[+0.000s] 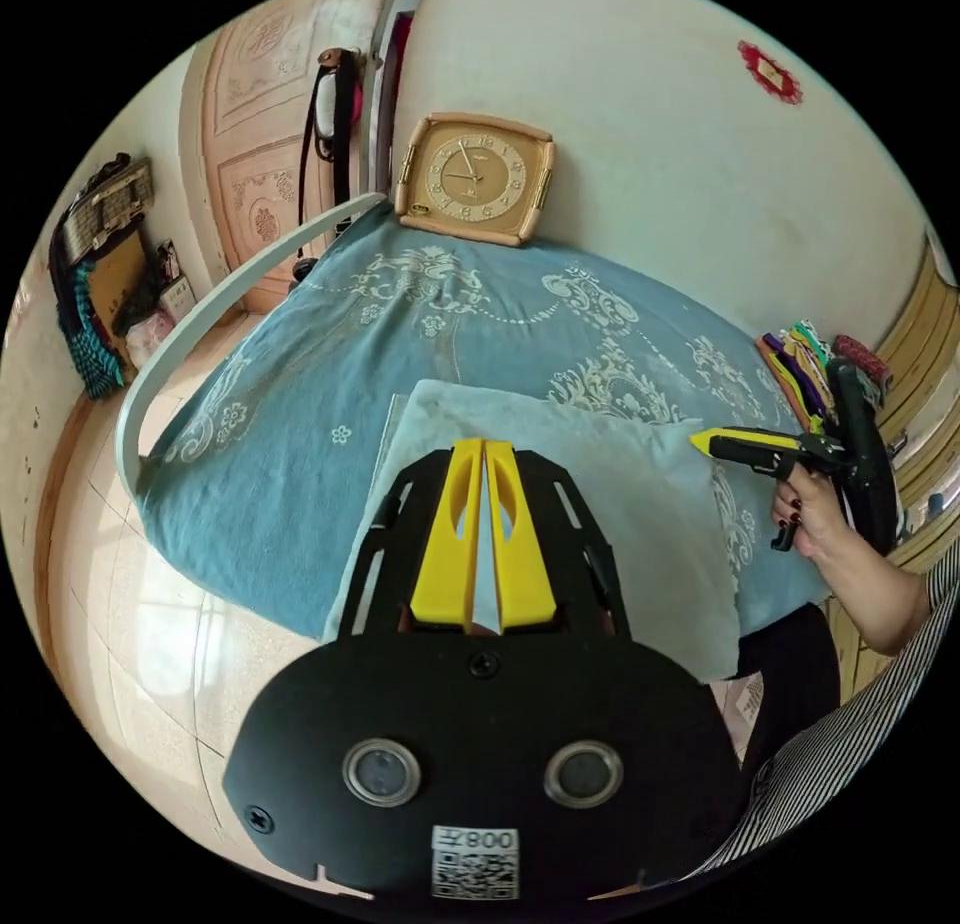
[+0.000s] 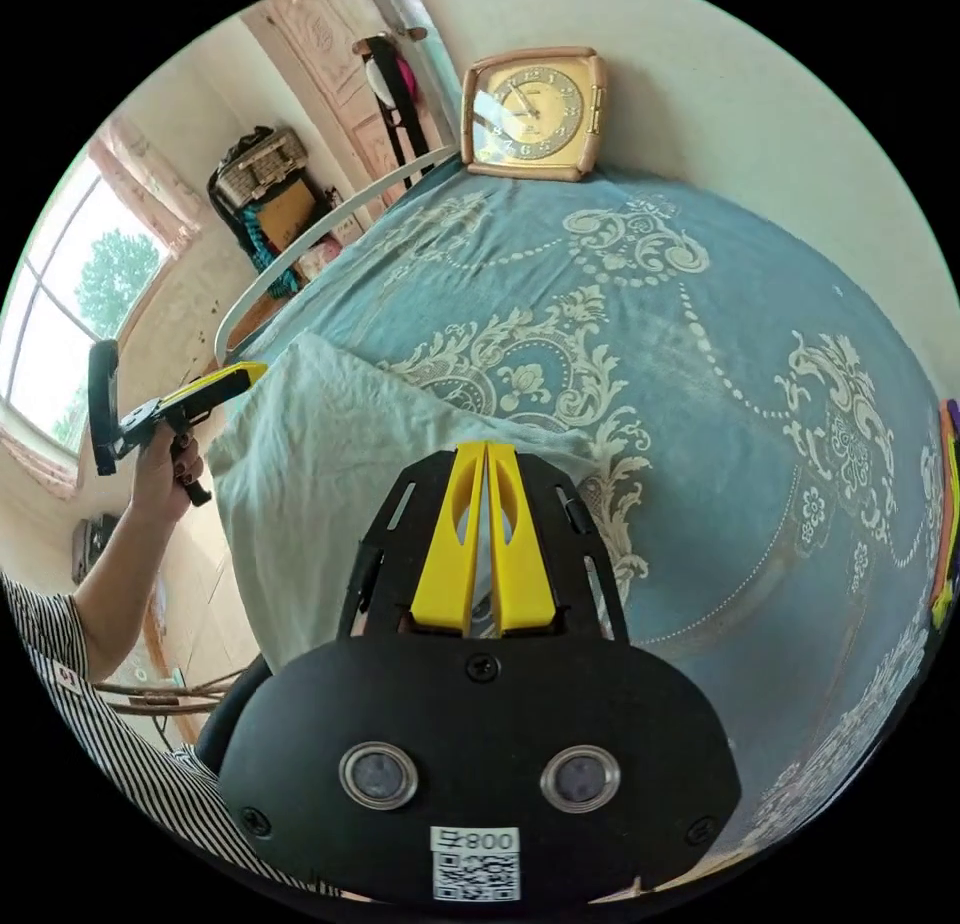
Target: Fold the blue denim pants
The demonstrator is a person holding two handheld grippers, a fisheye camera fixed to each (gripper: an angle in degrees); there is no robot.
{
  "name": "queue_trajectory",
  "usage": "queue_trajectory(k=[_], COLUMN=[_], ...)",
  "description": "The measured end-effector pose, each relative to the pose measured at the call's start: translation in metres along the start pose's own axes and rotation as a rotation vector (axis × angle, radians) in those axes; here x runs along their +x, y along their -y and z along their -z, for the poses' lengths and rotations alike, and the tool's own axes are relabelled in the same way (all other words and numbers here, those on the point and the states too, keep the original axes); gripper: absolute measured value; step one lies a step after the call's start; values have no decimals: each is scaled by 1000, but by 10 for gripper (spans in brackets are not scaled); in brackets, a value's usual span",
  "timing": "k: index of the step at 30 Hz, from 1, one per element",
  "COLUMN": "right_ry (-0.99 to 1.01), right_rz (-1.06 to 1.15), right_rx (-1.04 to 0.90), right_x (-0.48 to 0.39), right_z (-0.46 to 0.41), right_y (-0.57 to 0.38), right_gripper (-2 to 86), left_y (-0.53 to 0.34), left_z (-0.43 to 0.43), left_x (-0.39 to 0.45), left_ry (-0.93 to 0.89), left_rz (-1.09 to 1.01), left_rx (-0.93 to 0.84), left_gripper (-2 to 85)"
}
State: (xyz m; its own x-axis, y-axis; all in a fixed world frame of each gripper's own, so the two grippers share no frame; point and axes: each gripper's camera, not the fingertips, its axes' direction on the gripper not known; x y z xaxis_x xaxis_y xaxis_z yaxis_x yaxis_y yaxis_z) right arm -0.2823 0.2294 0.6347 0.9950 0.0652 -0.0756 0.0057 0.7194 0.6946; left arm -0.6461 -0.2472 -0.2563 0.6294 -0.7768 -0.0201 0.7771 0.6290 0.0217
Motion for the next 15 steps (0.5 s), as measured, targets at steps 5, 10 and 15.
queue_trajectory(k=[5,10,15], right_ry=[198,169,219], right_rz=[-158,-151,-198], right_rx=[-76,-6,-61], right_x=[59,74,101], right_z=[-36,-14,-35], right_y=[2,-1,-12], right_gripper=[1,0,0], left_y=[36,28,26], left_z=[-61,-40,-40], left_x=[8,35,48], left_ry=[100,128,117], left_rz=[-8,-16,-3], left_rx=[-172,-125,-161], left_gripper=[1,1,1])
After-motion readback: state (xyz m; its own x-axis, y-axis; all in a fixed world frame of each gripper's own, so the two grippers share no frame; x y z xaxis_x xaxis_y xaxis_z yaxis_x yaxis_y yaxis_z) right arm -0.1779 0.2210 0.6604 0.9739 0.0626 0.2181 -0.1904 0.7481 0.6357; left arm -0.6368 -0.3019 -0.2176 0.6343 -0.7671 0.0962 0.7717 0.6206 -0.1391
